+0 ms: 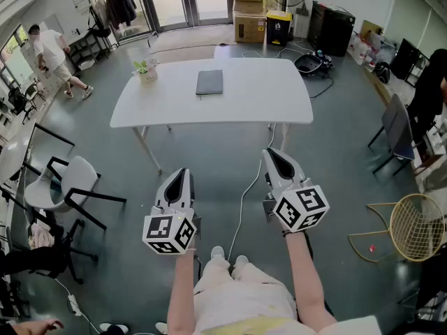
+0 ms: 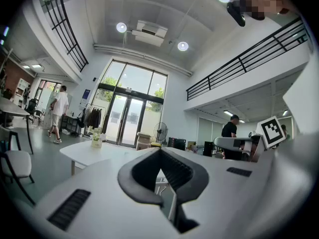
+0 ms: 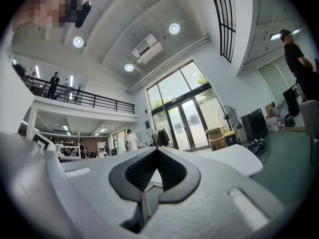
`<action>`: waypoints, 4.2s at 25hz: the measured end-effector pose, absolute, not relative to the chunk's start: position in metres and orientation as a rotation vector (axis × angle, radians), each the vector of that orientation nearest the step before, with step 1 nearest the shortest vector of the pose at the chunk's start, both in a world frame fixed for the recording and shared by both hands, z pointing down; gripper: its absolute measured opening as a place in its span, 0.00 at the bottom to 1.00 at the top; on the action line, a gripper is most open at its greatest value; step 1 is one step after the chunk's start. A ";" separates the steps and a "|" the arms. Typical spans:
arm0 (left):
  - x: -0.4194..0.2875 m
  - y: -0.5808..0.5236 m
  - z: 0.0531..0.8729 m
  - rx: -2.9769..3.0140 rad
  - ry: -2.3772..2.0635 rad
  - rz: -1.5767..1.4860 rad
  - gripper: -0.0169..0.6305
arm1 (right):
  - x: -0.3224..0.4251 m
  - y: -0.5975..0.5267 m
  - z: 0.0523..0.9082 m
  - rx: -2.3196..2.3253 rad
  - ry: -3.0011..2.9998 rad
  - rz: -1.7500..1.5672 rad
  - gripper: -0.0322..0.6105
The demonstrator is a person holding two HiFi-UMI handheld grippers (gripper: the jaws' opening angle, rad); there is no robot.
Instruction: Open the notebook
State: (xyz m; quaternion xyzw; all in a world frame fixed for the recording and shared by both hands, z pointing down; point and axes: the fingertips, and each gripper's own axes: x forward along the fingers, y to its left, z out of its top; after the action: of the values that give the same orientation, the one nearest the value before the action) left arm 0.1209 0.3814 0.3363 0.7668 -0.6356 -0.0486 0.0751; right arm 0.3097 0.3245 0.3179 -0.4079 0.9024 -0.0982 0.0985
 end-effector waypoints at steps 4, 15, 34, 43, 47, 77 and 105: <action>0.122 0.382 0.339 2.293 -1.907 -0.148 0.02 | 0.310 0.326 0.323 -1.205 2.680 -0.298 0.06; 0.120 0.383 0.349 2.256 -1.922 -0.147 0.02 | 0.316 0.314 0.343 -1.254 2.663 -0.387 0.06; 0.096 0.270 0.371 2.257 -1.841 -0.137 0.02 | 0.283 0.208 0.374 -1.293 2.712 -0.431 0.16; 0.048 0.187 0.382 2.252 -1.766 -0.121 0.02 | 0.230 0.128 0.384 -1.321 2.716 -0.508 0.20; 0.028 0.149 0.386 2.256 -1.745 -0.118 0.02 | 0.212 0.094 0.387 -1.348 2.710 -0.507 0.21; -0.062 -0.034 0.417 2.199 -1.702 -0.115 0.02 | 0.132 -0.092 0.423 -1.399 2.665 -0.696 0.24; -0.082 -0.234 0.495 2.069 -1.514 0.037 0.02 | 0.097 -0.293 0.522 -1.436 2.736 -1.112 0.24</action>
State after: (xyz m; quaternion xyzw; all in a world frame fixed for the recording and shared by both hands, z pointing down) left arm -0.0825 -0.2344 0.4952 0.7736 -0.5659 0.0138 0.2847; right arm 0.0969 -0.2926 0.5218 -0.4362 0.8311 -0.3377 -0.0710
